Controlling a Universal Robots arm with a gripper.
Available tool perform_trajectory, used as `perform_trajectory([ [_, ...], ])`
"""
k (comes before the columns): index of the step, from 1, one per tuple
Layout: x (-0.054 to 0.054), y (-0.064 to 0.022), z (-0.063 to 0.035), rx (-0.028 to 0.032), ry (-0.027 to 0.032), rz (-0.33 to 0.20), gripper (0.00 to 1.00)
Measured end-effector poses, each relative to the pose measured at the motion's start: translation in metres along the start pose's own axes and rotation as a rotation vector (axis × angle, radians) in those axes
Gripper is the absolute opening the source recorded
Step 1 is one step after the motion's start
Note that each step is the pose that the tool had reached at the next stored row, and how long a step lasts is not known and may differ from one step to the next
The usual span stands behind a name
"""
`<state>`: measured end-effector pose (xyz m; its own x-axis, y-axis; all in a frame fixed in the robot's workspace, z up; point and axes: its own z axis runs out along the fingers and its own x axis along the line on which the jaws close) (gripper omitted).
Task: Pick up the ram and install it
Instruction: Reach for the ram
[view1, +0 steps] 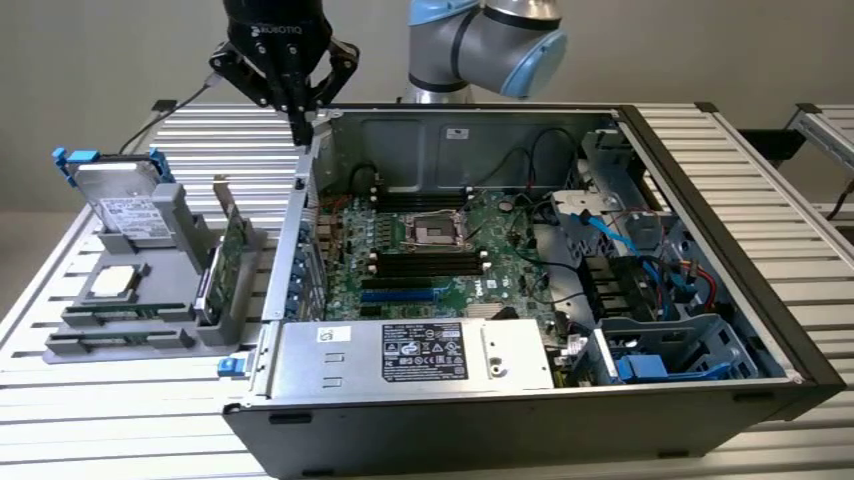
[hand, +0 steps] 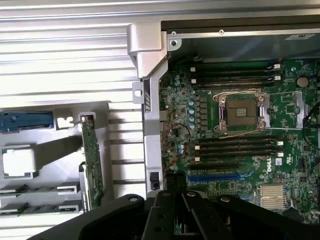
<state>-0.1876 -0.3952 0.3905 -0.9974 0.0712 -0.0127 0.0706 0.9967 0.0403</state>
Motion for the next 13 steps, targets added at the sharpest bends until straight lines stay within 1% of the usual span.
perform_trajectory([
  [3, 0.014, -0.0010, 0.0007, 0.0002, 0.0022, 0.000, 0.10],
  [5, 0.023, -0.0017, 0.0011, 0.0003, 0.0053, 0.000, 0.10],
  [9, 0.041, -0.0030, 0.0023, 0.0005, 0.0084, 0.000, 0.10],
  [13, 0.059, -0.0044, 0.0055, 0.0010, 0.0139, 0.000, 0.10],
])
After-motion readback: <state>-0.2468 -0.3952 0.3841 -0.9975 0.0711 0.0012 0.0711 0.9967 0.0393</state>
